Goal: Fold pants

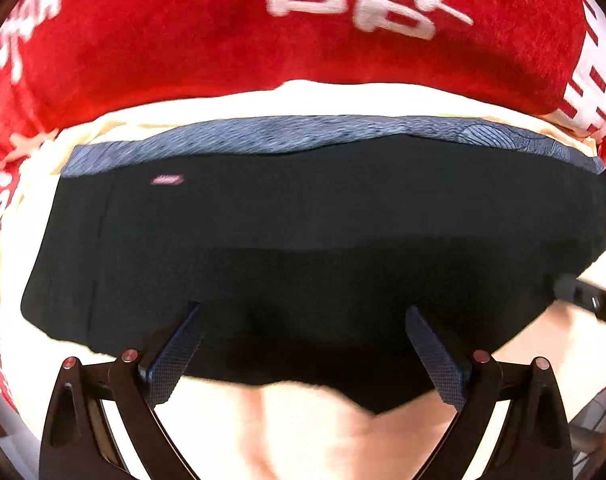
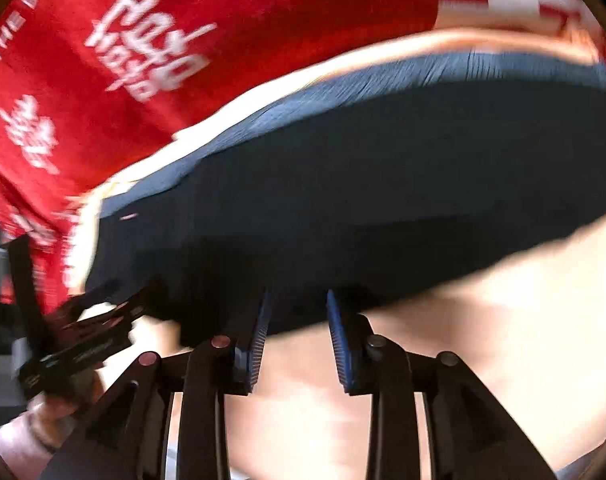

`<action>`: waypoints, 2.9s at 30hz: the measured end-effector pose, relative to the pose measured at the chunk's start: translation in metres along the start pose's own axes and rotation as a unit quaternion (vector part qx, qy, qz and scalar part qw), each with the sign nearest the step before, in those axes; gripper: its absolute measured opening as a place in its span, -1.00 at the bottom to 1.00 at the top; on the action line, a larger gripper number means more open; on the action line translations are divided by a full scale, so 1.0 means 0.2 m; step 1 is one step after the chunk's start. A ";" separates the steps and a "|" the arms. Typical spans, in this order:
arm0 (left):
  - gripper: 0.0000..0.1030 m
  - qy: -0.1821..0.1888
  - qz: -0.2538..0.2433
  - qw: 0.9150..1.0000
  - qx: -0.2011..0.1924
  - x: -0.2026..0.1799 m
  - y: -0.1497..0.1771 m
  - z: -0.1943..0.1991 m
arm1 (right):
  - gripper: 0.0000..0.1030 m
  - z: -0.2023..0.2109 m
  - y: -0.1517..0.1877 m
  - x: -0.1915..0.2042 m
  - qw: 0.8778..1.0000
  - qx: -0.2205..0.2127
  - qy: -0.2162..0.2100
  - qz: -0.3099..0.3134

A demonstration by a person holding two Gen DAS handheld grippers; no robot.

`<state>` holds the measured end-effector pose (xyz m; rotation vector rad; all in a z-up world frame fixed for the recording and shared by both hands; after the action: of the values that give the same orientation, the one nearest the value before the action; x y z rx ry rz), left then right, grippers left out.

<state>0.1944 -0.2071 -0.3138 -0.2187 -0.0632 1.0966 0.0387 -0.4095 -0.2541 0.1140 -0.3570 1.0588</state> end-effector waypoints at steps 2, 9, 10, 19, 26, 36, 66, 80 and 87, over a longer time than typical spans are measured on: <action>0.94 -0.008 -0.016 1.000 0.005 -0.05 -0.01 -0.04 | -0.47 -0.05 -0.03 -0.05 0.999 0.008 0.029 0.024; 0.95 -0.018 -0.030 0.999 0.016 -0.06 0.10 -0.10 | -0.54 -0.04 0.08 -0.15 1.000 0.002 0.007 -0.010; 0.94 -0.020 -0.028 0.999 0.024 -0.05 0.10 -0.10 | -0.54 -0.03 0.08 -0.14 1.000 0.005 0.007 -0.007; 0.94 -0.028 0.028 0.999 -0.032 -0.02 -0.38 -0.01 | -0.49 0.09 -0.28 -0.09 0.998 -0.042 0.006 0.043; 0.97 -0.082 0.060 0.995 -0.021 0.04 -0.59 -0.33 | -0.49 -0.16 -0.55 -0.07 0.997 -0.017 0.020 0.070; 1.00 -0.063 0.079 0.994 -0.028 0.14 -0.68 -0.38 | -0.75 -0.03 -0.67 -0.64 0.991 -0.068 0.111 0.016; 1.00 -0.032 -0.043 0.998 0.016 -0.80 -0.14 -0.13 | -0.32 0.55 -0.54 -1.44 0.974 -0.128 0.136 -0.131; 1.00 -0.047 -0.017 0.998 0.028 -0.88 -0.14 -0.15 | -0.29 0.59 -0.59 -1.40 0.982 -0.097 0.139 -0.080; 1.00 -0.057 -0.021 0.998 0.026 -0.94 -0.18 -0.13 | -0.13 0.46 -0.24 -1.30 0.988 -0.042 0.136 -0.064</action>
<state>0.1440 -0.3944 -0.3208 -0.1085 -0.1407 1.0669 -0.0550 -0.6734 -0.2534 -0.0822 -0.1457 0.9166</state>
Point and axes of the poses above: each gripper's, at about its wrist camera, not at the fingertips, and z roughly against the way its jaws point, x to its left, y to its underside, the point moved 8 cm from there along -z, roughly the way its jaws point, and after that the axes turned 4 degrees about z, right-handed, at the moved point
